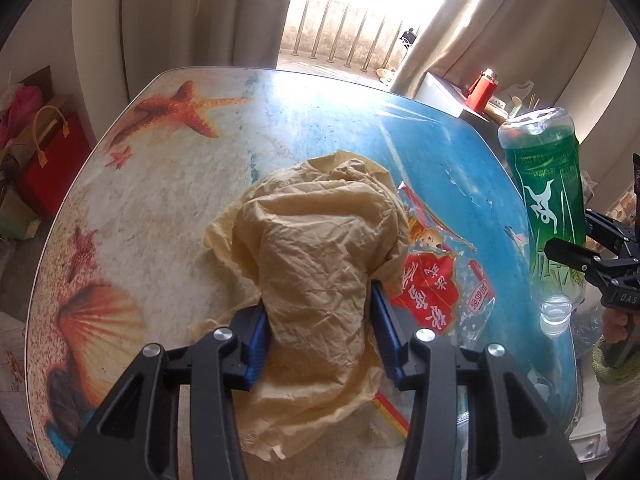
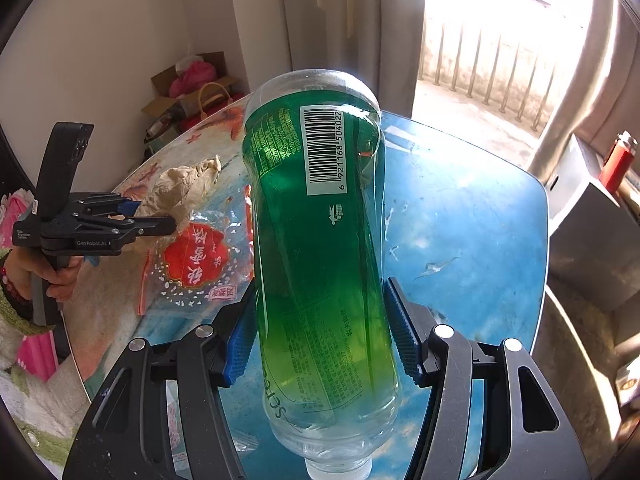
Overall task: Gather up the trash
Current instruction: 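Grasp the crumpled brown paper with the left gripper while the right gripper holds the bottle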
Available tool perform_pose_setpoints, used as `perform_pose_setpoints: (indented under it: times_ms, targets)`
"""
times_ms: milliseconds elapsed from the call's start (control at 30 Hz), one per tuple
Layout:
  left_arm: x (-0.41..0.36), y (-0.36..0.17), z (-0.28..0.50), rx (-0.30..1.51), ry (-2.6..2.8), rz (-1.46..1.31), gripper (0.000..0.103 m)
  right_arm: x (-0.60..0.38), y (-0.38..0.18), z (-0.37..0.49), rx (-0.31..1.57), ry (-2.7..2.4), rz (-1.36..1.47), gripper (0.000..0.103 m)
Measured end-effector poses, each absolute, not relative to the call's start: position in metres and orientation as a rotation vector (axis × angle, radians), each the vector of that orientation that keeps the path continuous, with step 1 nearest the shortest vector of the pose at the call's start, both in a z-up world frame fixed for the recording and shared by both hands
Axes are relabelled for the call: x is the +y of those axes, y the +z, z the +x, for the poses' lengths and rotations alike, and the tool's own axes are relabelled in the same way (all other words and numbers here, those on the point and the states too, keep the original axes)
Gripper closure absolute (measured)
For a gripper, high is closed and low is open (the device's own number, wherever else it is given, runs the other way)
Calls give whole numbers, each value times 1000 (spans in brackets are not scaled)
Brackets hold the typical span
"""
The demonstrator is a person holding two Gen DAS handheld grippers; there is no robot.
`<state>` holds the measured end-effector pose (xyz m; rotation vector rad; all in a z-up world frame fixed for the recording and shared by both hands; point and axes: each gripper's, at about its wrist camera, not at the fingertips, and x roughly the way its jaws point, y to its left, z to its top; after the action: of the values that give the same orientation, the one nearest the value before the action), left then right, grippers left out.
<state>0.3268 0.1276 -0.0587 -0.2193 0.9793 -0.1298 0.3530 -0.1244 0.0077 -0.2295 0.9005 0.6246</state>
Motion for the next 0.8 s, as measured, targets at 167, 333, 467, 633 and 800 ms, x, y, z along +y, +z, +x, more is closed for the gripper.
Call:
perform_pose_setpoints:
  times_ms: [167,333,467,633,800]
  targets:
    - [134,-52,322,966,-136,-241,77,-126,8,353,900,613,-225,47]
    - [138,-40,313,935,-135,-225,86,-126,11,350,890,590,-223,47]
    - [138,-28,303,901,-135,-187,87,-126,14,348,880,566,-221,47]
    - [144,-18,293,877,-151,-204,87,-126,19,343,866,543,-225,47]
    - [153,-9,281,837,-177,-272,87,-119,20,338,864,533,-229,47]
